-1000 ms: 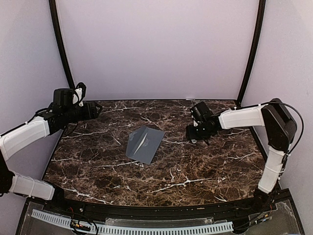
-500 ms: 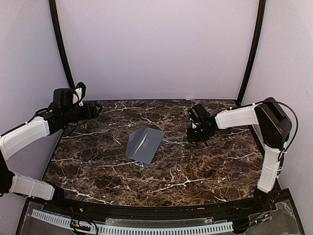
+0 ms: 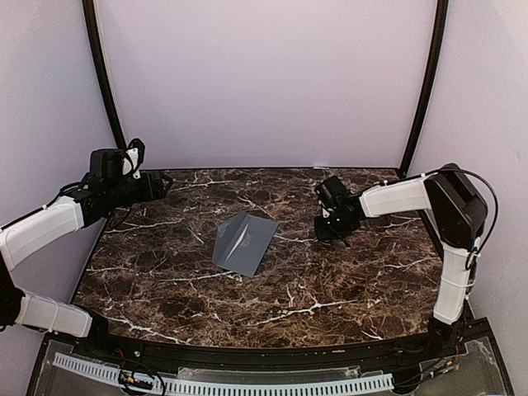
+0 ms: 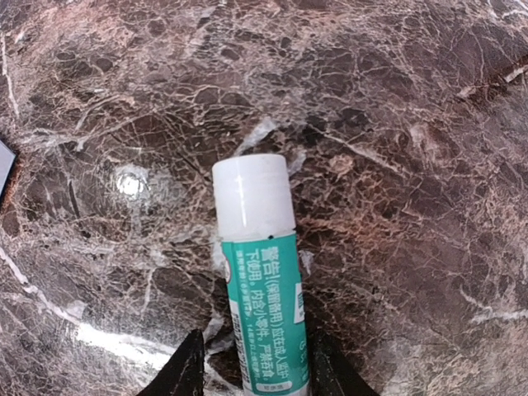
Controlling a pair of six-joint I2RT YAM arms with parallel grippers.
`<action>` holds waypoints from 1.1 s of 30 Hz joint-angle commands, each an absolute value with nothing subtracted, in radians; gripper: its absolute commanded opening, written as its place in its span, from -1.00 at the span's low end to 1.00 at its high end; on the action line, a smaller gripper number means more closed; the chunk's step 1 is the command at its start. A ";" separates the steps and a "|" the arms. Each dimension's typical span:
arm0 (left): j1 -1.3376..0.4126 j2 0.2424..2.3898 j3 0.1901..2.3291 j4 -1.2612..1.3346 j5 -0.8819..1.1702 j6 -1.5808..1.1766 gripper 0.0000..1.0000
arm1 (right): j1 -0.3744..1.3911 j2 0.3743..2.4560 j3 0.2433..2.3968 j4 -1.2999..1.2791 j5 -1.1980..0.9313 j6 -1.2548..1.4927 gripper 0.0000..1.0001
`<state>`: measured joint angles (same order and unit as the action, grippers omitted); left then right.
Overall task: Place the letter into the envelope and seal it
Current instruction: Open the solid glue cap from the solid glue.
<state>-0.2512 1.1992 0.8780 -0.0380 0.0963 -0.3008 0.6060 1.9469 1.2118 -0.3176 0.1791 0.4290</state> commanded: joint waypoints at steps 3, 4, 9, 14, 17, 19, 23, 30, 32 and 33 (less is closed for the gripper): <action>-0.251 1.197 0.867 -0.015 0.103 -0.308 0.53 | 0.607 1.971 1.233 -0.319 0.189 0.423 -0.27; -0.250 1.198 0.867 -0.015 0.101 -0.308 0.53 | 0.609 1.972 1.232 -0.317 0.190 0.423 -0.31; -0.250 1.198 0.867 -0.015 0.096 -0.305 0.53 | 0.613 1.968 1.228 -0.305 0.195 0.425 -0.50; -0.251 1.178 0.854 -0.009 0.071 -0.308 0.53 | 0.625 1.916 1.217 -0.284 0.174 0.405 -0.71; -0.250 1.142 0.841 0.028 0.088 -0.308 0.53 | 0.637 1.845 1.189 -0.245 0.138 0.391 -0.78; -0.250 1.123 0.834 0.055 0.137 -0.313 0.53 | 0.648 1.784 1.156 -0.197 0.084 0.375 -0.78; -0.258 1.089 0.801 0.172 0.328 -0.412 0.44 | 0.701 1.634 1.090 -0.086 -0.052 0.333 -0.77; -0.452 1.166 0.901 0.328 0.575 -0.511 0.45 | 0.822 1.472 1.096 0.031 -0.205 0.276 -0.76; -0.510 1.201 0.948 0.366 0.612 -0.540 0.46 | 0.853 1.446 1.099 0.077 -0.234 0.276 -0.76; -0.536 1.214 0.963 0.393 0.630 -0.588 0.47 | 0.867 1.436 1.102 0.100 -0.251 0.277 -0.76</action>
